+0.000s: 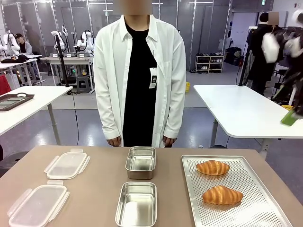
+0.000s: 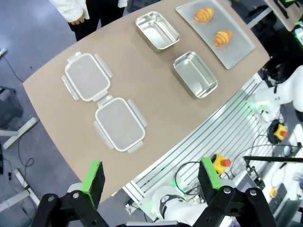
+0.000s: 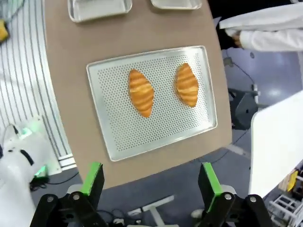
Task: Place the bread into the airtight container.
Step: Pick up a Butter Roll and place it into an empty Airtight Container.
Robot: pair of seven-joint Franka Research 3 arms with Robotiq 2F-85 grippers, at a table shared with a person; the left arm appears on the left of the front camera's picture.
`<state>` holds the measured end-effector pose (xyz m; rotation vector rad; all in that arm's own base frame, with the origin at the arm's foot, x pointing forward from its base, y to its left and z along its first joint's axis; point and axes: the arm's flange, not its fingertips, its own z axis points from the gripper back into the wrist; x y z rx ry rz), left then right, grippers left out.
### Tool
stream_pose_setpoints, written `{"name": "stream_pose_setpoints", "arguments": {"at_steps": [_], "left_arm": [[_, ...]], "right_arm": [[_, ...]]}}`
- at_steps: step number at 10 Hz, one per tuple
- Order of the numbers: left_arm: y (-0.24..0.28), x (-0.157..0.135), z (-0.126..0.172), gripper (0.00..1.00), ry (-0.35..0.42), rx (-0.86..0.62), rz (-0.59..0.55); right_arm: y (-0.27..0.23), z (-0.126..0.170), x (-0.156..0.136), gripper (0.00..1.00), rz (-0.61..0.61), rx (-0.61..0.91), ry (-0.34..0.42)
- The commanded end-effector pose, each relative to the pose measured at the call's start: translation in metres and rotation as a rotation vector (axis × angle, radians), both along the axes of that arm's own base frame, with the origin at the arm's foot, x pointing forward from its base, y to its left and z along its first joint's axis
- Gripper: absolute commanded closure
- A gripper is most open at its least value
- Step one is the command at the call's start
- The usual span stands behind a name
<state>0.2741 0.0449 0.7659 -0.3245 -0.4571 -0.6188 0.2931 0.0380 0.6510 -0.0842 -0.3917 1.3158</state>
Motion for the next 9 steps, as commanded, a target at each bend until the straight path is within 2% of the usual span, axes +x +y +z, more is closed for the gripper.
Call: {"name": "stream_pose_setpoints", "arguments": {"at_steps": [1,2,3,4,5,9], "left_arm": [[0.000,-0.001,0.001,0.00,-0.005,0.012,-0.017],[0.000,-0.001,0.001,0.00,-0.005,0.012,-0.017],[0.000,-0.001,0.001,0.00,-0.005,0.012,-0.017],[0.000,-0.001,0.001,0.00,-0.005,0.012,-0.017],[0.000,-0.001,0.001,0.00,-0.005,0.012,-0.017],[0.000,-0.001,0.001,0.00,-0.005,0.012,-0.017]], "right_arm": [[0.007,-0.048,0.014,0.00,0.040,-0.039,-0.029],[0.012,-0.075,0.024,0.00,0.020,-0.029,-0.022],[0.017,-0.101,0.034,0.00,0.018,0.013,0.031],[0.022,-0.127,0.043,0.00,0.013,0.007,0.044],[0.028,-0.146,0.051,0.00,0.022,-0.034,0.030],[0.046,-0.210,0.092,0.00,0.045,-0.095,0.135]]}}
